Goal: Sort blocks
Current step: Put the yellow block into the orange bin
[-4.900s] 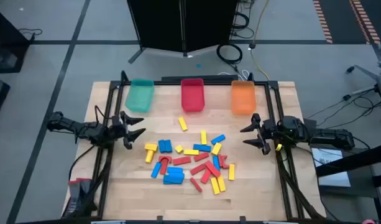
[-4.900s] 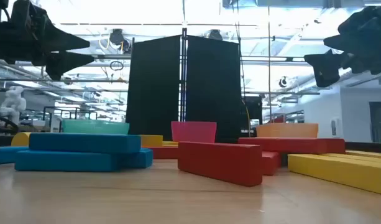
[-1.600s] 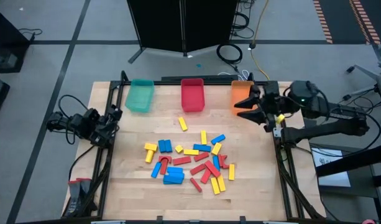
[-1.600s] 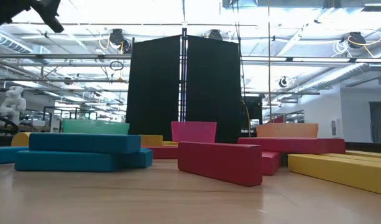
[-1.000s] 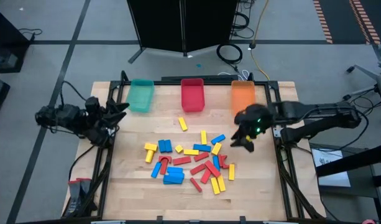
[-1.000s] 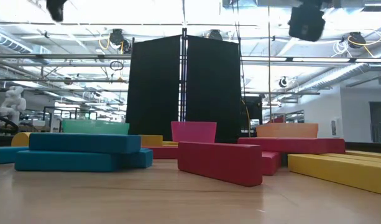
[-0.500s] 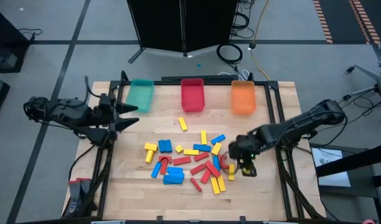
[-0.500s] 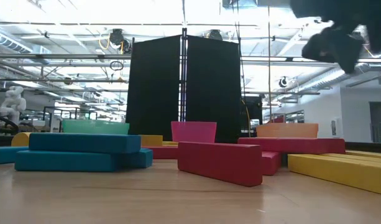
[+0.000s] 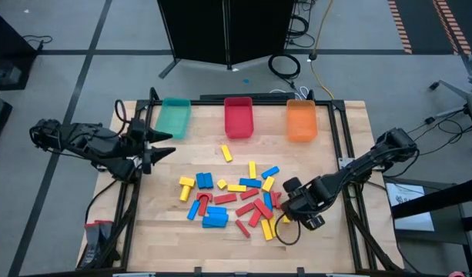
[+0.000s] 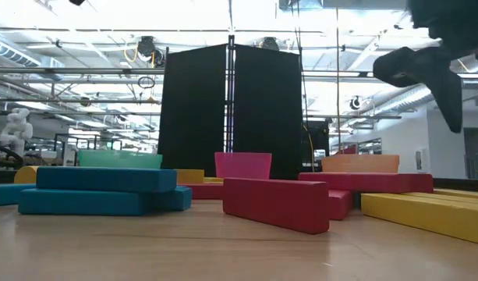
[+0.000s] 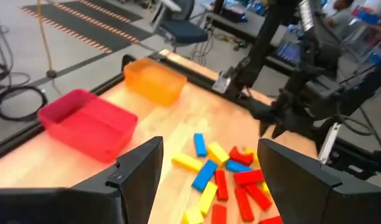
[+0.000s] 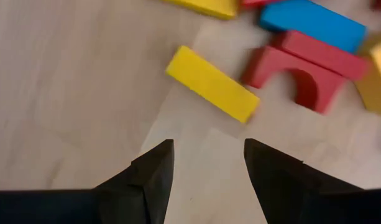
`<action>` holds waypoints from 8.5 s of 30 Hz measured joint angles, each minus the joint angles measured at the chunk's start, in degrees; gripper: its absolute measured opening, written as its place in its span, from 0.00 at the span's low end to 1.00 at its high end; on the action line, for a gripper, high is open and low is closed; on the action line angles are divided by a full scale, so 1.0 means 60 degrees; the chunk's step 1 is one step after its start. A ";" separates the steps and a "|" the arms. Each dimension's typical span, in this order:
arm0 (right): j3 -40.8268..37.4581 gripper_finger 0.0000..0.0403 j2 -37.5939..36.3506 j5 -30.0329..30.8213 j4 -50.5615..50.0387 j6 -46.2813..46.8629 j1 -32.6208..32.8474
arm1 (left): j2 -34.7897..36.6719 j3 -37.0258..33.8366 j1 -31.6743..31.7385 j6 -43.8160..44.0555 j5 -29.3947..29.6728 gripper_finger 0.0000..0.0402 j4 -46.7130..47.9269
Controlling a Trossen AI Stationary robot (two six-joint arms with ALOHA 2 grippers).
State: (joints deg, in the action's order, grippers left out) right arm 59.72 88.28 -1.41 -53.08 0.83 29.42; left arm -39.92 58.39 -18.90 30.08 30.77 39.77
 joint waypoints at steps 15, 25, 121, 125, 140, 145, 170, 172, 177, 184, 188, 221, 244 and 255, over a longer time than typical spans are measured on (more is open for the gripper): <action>0.0000 0.48 0.0600 0.0823 0.1460 -0.1272 0.0202 | -0.0029 -0.0003 0.0000 0.1238 0.0396 0.67 0.1768; 0.0000 0.48 0.0862 0.0773 0.2043 -0.1103 0.0229 | -0.0329 -0.0007 0.0004 0.1687 0.0709 0.67 0.2201; -0.0204 0.21 -0.4571 0.6250 0.0497 0.6748 -0.5793 | -0.1344 -0.0011 0.0022 0.1694 0.1133 0.67 0.2670; -0.0204 0.21 -0.4452 0.5664 0.0513 0.6118 -0.7631 | -0.1344 -0.0011 0.0029 0.1694 0.1182 0.67 0.2673; -0.0193 0.21 -0.1821 0.2141 0.1315 0.4284 -1.2119 | -0.1344 -0.0011 0.0022 0.2185 0.1197 0.67 0.2795; -0.0193 0.21 -0.0706 0.1430 0.1325 0.3927 -1.2674 | -0.1344 -0.0011 0.0022 0.2190 0.1098 0.67 0.2812; -0.0193 0.52 -0.1274 -0.1276 0.2335 0.2458 -1.2879 | -0.1344 -0.0011 0.0022 0.2171 0.1140 0.67 0.2817; -0.0193 0.50 -0.1733 -0.3332 0.2909 0.2453 -1.2658 | -0.1344 -0.0014 0.0022 0.2168 0.1152 0.67 0.2819; -0.0193 0.46 -0.2471 -0.5976 0.4279 0.3689 -1.1438 | -0.1344 -0.0011 0.0022 0.2168 0.1196 0.67 0.2823; -0.0193 0.42 -0.2179 -0.5190 0.4474 0.1856 -0.8554 | -0.1344 -0.0011 0.0022 0.2083 0.1211 0.67 0.2823; -0.0193 0.42 -0.1797 -0.3700 0.4301 0.0537 -0.7136 | -0.1344 -0.0011 0.0022 0.1917 0.1211 0.67 0.2826; 0.1461 0.63 0.2484 0.0305 0.1072 -0.6003 -0.3369 | -0.1348 -0.0015 0.0020 0.1938 0.1200 0.67 0.3048; 0.1486 0.28 0.3477 0.0756 0.0645 -0.5343 -0.3527 | -0.1348 -0.0015 0.0022 0.1931 0.1200 0.67 0.3052; 0.3091 0.28 0.3130 0.0740 -0.0710 -0.3979 -0.4117 | -0.1348 -0.0015 0.0020 0.1935 0.1200 0.67 0.3031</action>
State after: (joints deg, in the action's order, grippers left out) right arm 78.27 107.06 3.03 -57.34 -23.05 4.72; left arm -48.01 58.30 -18.78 41.69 37.98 57.95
